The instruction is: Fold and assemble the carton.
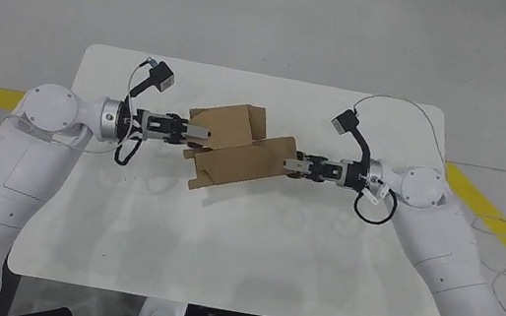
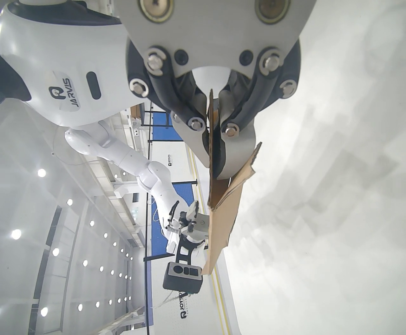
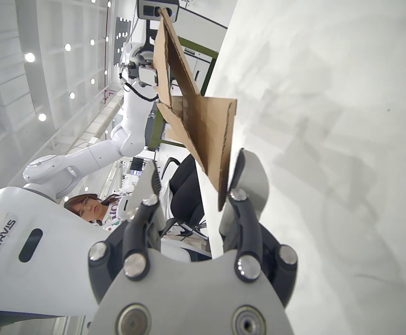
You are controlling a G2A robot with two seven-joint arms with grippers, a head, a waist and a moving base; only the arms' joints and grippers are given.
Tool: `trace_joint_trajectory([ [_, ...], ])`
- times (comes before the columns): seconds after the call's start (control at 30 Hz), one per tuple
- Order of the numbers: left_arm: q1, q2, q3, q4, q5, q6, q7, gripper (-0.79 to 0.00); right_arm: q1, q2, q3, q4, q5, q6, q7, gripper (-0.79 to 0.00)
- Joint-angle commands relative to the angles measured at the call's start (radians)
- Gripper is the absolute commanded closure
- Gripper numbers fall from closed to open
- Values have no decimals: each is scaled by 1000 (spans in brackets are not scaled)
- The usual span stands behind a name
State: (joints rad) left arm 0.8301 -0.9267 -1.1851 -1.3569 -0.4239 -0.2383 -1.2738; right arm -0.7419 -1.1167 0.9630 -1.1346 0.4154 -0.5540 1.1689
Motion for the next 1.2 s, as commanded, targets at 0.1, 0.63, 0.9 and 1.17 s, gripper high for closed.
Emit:
trace_joint_trajectory([
  [0.1,5,3,-5,-18,31,-29,-3,0,-8,12,46,-61,-10,-16,-12,-785],
  [0.63,20,4,14,-63,9,-54,-60,0,-16,-15,-43,-171,177,-65,32,-760],
  [0.9,17,0,27,-83,-35,-43,-92,0,16,-33,-117,-130,183,-97,0,-659],
  [1.17,21,0,32,-97,-46,-43,-112,0,51,-32,-140,-92,177,-107,-10,-646],
])
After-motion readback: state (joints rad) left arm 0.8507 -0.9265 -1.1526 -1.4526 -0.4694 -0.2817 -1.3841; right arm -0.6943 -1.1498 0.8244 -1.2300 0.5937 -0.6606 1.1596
